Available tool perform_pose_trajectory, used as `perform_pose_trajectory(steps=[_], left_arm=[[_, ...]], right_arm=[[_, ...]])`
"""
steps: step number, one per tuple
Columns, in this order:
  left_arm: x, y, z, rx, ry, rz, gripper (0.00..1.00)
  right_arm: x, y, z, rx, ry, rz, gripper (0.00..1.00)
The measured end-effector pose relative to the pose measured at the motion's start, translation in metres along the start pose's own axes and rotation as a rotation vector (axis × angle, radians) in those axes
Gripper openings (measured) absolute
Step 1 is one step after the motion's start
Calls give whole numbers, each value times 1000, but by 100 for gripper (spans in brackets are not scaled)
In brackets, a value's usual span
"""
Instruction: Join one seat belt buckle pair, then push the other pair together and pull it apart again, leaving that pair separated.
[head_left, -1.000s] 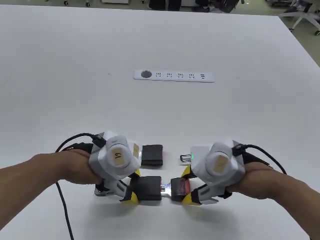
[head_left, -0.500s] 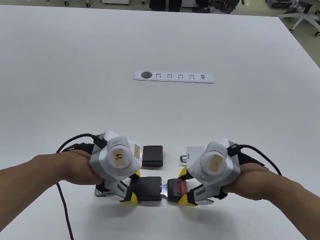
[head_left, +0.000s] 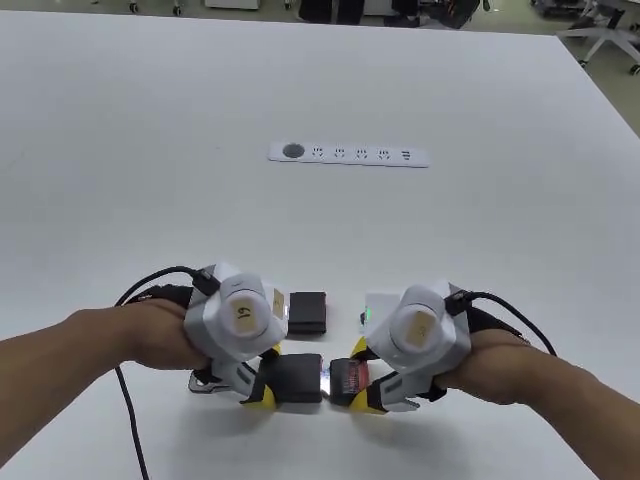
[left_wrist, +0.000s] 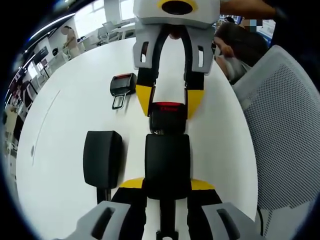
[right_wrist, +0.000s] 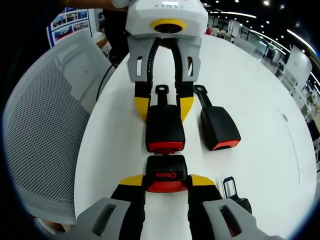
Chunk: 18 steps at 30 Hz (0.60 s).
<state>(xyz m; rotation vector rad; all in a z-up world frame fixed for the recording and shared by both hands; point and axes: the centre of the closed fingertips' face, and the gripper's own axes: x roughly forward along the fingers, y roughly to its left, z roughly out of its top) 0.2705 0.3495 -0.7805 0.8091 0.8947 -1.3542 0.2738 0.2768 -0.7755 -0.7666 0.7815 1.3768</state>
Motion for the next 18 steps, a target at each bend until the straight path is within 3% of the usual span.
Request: perform_pose_trajectory(steps=[3,6,10,13,15,17,18], left_arm=[[0,0,-1,6,-5,-1,31],[-2,-1,1,11,-15,-3,31],[-2,-3,5,-8,4,6,31],[-2,-2,2,-12,3,7,31],[-3,-3,0,3,-12,-1,31],[-4,-3,-1,10,-20,-16,32],[-3,-3,0,10,-19,-19,32]], right_arm=[[-4,3,1,-21,-15,-1,28],[-4,4,1,4,-65,23,27],[1,0,-1,24,-38,13,27],[0,1,-1,31,-49,1,27],[-2,3,-1,10,-67,2,27],[-1,3,-2,-57,-57,7,27],[-1,3,-1,-51,-63,7,28]])
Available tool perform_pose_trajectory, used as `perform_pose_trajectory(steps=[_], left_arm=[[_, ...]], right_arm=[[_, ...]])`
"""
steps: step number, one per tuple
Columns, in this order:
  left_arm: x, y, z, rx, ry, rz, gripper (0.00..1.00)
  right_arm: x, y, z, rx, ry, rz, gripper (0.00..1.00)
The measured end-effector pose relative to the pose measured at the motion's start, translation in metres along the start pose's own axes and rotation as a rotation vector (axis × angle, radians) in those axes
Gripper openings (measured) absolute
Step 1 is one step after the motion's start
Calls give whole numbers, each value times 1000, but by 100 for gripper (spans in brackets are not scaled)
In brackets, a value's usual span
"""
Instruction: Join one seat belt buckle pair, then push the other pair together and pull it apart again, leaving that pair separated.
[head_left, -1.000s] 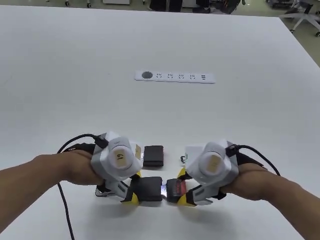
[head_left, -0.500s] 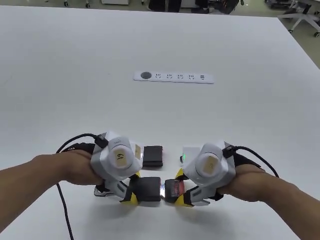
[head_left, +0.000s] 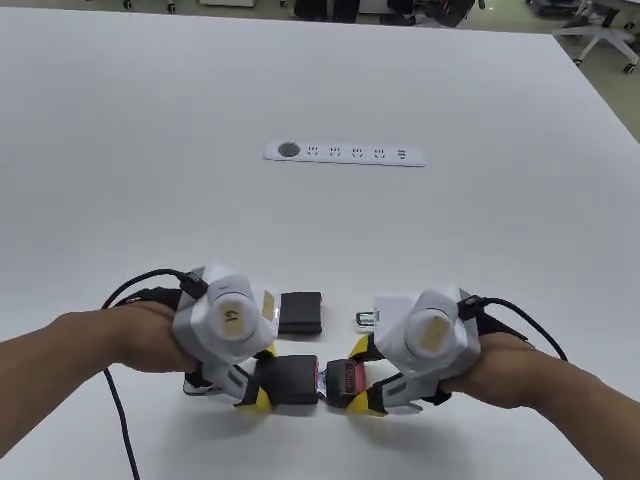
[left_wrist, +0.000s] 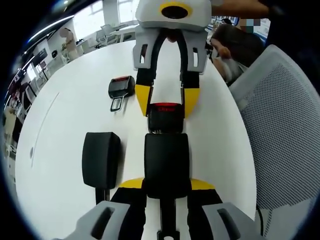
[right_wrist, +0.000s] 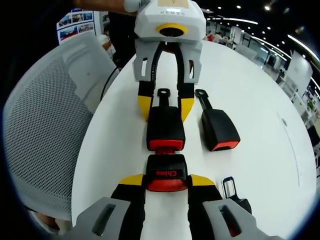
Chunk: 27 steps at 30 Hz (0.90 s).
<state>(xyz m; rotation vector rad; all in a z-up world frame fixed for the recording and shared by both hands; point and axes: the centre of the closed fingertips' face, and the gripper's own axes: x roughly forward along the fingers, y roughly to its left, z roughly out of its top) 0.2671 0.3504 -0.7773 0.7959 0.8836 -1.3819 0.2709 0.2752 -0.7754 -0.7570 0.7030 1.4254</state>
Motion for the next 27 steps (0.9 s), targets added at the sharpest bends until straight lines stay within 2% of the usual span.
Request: perform_pose_trajectory(steps=[3,6,10,16,27], left_arm=[[0,-2,2,-4,1,4,32],[2,-1,2,9,35,14,32],[1,-1,0,9,14,12,32],[1,1,2,9,13,19,32],[0,2,4,20,17,44,34]], right_arm=[[1,-2,0,12,-2,6,28],[3,-1,2,10,32,2,28],[-1,1,1,14,2,-1,28],[-1,0,2,39,5,-2,29],[-2,-3,3,35,13,-12,31]])
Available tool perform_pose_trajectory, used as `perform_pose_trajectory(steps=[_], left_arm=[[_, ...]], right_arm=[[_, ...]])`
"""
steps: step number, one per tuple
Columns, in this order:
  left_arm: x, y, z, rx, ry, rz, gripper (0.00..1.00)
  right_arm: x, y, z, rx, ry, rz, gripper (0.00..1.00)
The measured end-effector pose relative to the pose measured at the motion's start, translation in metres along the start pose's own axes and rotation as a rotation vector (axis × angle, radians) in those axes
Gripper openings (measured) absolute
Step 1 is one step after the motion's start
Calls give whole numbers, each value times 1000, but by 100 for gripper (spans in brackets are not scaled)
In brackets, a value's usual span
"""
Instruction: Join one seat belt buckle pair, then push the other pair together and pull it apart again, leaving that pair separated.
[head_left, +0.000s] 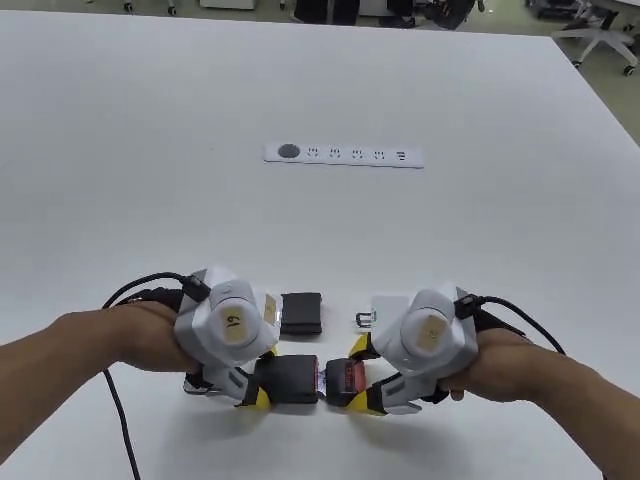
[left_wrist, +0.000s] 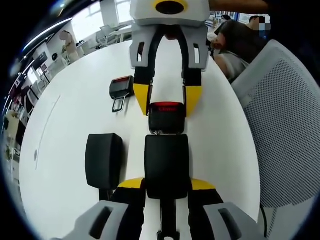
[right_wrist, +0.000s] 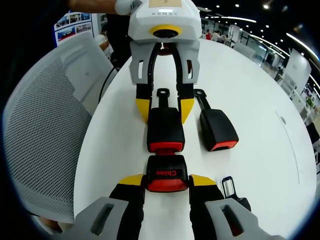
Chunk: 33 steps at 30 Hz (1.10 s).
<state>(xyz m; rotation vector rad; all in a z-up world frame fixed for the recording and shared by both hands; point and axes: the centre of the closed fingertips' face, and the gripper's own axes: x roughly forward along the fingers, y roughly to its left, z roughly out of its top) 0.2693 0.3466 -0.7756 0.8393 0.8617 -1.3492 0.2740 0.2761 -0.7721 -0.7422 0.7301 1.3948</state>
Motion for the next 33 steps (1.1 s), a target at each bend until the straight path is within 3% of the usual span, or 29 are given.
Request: perform_pose_trajectory(steps=[5,13,21,33], left_arm=[[-4,2,3,-5,-14,10,38],[-15,6,7,-21,-32,30,41],[-31,13,12,-42,-54,60,44],[-47,43,17,-106,-112,117,46]], right_arm=[[-3,1,0,2,13,0,37],[-21,-2,6,13,6,-16,42],[-35,-13,5,23,-7,-36,45],[-51,-37,-3,52,-13,-71,45]])
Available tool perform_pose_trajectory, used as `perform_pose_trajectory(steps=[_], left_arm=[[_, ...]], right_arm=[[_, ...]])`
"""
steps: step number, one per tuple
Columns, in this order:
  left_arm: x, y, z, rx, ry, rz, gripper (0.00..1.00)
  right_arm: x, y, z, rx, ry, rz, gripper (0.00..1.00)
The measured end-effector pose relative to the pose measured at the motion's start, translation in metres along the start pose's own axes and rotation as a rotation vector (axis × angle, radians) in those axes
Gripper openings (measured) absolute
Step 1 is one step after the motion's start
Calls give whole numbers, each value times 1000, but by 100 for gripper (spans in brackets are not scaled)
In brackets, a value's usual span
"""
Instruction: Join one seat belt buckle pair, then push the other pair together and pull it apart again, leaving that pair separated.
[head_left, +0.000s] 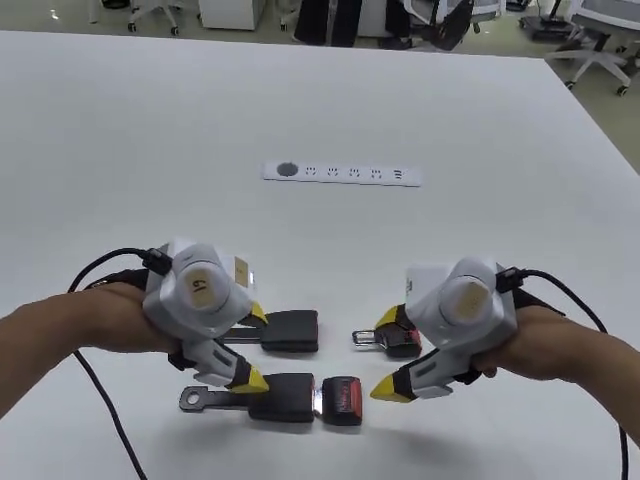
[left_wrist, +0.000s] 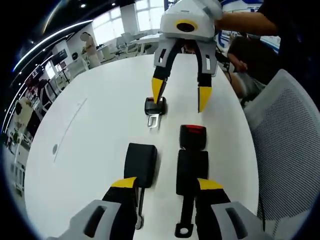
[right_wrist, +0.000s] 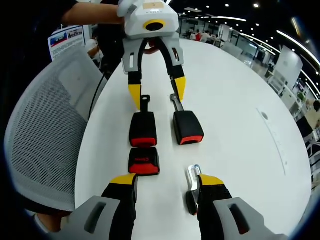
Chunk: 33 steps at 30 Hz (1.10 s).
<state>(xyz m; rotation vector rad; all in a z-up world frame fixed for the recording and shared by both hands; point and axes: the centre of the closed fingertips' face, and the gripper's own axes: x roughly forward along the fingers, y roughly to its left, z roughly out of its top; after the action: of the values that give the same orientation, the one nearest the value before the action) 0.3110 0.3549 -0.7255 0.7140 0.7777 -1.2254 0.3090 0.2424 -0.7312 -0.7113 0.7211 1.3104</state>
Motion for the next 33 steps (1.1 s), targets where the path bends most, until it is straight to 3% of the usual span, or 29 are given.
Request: perform_pose_trajectory(steps=[3,13,24,33], left_arm=[[-2,12,-2,-18,-10,13,46],[2,34,-5,-43,-15,24,47],[15,44,-9,-47,10,-5,46],[24,46,-9,-34,40,-27,45]], right_arm=[[0,-5,-1,7,-7,3,46],[-4,-27,-12,19,6,-14,46],[-4,-46,-37,5,43,-9,45],[4,-51,-44,-37,64,9,41]])
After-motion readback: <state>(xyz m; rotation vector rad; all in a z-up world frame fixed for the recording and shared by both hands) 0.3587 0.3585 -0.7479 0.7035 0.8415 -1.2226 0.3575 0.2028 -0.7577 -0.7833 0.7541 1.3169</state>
